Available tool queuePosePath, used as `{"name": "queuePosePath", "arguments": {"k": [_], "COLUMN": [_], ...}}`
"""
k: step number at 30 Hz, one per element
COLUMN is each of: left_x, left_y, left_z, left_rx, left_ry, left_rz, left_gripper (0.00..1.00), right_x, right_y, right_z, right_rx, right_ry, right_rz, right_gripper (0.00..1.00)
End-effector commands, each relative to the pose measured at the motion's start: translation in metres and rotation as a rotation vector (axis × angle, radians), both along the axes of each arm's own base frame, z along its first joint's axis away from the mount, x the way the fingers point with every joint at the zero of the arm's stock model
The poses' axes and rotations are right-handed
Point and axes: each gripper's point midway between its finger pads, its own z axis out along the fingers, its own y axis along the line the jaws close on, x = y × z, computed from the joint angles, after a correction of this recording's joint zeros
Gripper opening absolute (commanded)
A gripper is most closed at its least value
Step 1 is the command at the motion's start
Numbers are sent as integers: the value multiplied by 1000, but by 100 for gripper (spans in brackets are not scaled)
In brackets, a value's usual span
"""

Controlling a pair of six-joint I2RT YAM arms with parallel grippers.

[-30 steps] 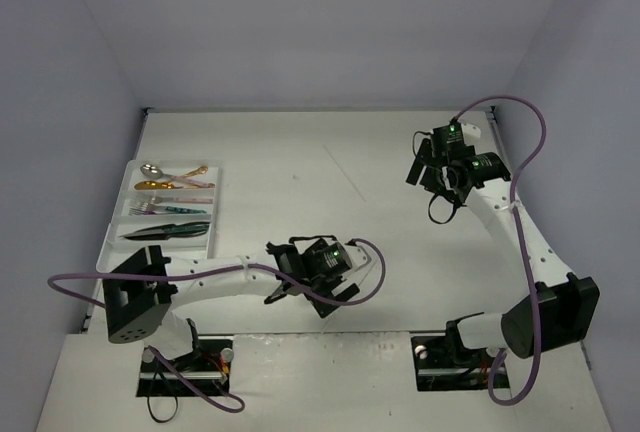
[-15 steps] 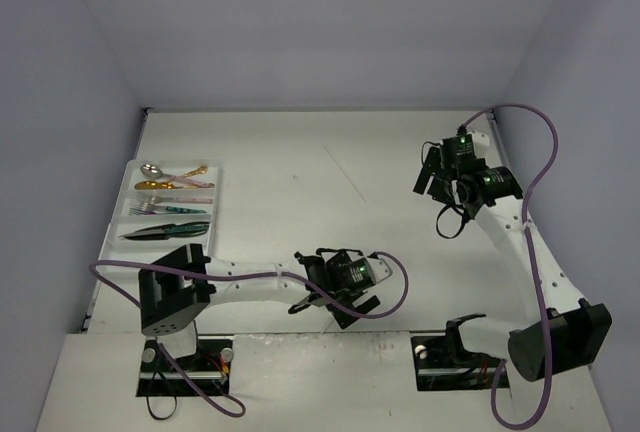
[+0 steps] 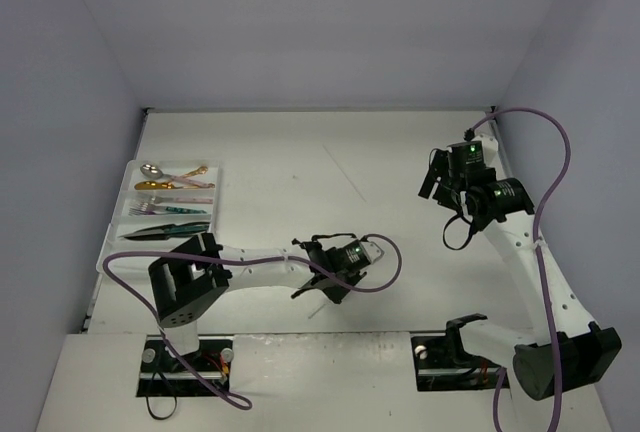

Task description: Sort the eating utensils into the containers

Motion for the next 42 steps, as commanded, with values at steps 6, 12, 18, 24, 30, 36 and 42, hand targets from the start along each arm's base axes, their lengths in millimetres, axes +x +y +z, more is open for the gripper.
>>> {"name": "queuePosePath", "arguments": {"k": [6,12,18,24,30,36,42], "left_x": [19,68,137,154,138,129,160], "left_y": [8,33,74,120,143,108,99], "left_z": [-8,12,76,165,202,226,272], "left_rx": [21,18,-131,-389,-572,-909,-1132], "left_ry": [16,-69,-128,-220,-264,-83,-63], "left_rz": [75,203,415,637,734,632,607], "left_gripper": [0,0,0,0,0,0,0], "right_x": [-5,-2,9,17,26,31,23], "right_y": [-4,1,13,22,53,144,264], "right_z": [5,3,27,51,44,67,81], "right_rx": [4,19,68,112,205,417,524], "right_ry": [-38,-29,-103,-166,-149,-202,-194], "right_rz": [-4,8,51,74,191,456,757], "right_gripper": [68,68,69,70,67,67,67]}}
